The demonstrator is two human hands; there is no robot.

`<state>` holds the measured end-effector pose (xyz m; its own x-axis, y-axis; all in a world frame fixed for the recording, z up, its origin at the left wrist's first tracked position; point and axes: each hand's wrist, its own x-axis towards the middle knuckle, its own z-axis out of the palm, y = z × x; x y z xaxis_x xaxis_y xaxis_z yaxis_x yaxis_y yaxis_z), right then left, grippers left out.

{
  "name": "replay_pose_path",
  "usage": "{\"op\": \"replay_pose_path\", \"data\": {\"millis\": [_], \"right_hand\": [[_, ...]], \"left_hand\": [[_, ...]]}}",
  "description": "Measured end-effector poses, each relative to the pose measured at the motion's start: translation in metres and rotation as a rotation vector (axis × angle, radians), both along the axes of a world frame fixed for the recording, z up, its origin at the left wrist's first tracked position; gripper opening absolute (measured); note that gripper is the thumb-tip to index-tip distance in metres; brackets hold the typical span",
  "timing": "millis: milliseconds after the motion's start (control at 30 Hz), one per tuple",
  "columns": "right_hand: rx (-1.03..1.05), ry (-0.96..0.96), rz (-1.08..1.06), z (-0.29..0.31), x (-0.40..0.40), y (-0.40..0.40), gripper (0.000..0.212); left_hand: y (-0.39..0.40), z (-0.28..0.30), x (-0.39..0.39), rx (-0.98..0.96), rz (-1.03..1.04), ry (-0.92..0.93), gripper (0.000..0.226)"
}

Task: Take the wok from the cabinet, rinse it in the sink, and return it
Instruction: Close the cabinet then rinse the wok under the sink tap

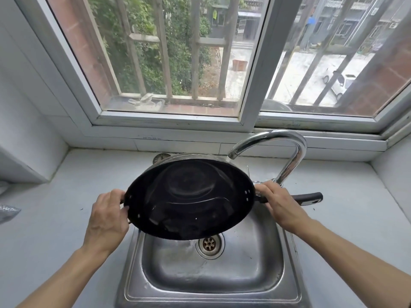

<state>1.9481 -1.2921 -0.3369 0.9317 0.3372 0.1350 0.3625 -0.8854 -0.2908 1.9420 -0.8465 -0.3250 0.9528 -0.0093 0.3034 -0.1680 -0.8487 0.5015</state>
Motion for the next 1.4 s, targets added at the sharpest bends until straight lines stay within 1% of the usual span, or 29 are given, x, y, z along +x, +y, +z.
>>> {"op": "replay_pose_path", "data": {"millis": [167,300,533,667,800,900,1033,1100,1233,1300,1400], "right_hand": [[-0.06,-0.009,0.048,0.01,0.015,0.005,0.07],[-0.094,-0.009,0.072,0.01,0.023,0.005,0.07],[-0.091,0.02,0.079,0.009,0.012,0.002,0.069],[-0.088,0.055,0.057,-0.003,-0.004,-0.004,0.083],[-0.092,0.072,0.025,-0.005,-0.023,-0.009,0.091],[-0.083,0.082,-0.012,-0.003,-0.034,-0.012,0.1],[-0.147,0.087,-0.001,-0.006,-0.04,-0.019,0.112],[-0.161,0.094,-0.001,-0.006,-0.04,-0.023,0.114],[-0.178,0.097,0.022,0.002,-0.036,-0.03,0.114],[-0.162,0.153,0.019,0.012,-0.035,-0.032,0.108],[-0.119,0.317,0.01,0.031,-0.036,-0.032,0.092]], "left_hand": [[0.005,-0.001,-0.016,-0.033,0.059,0.048,0.032],[0.006,-0.001,-0.021,-0.024,0.08,0.058,0.033],[0.004,0.001,-0.024,-0.016,0.08,0.068,0.033],[0.0,0.002,-0.024,-0.02,0.043,0.102,0.035],[-0.005,0.005,-0.02,-0.04,-0.011,0.163,0.036],[-0.008,0.005,-0.012,-0.013,-0.033,0.226,0.039],[-0.014,0.012,0.005,0.03,-0.061,0.287,0.037],[-0.018,0.017,0.016,0.043,-0.085,0.311,0.038],[-0.023,0.028,0.038,0.097,-0.104,0.306,0.058],[-0.023,0.033,0.047,0.1,-0.113,0.322,0.055],[-0.021,0.036,0.056,0.094,-0.122,0.348,0.051]]}}
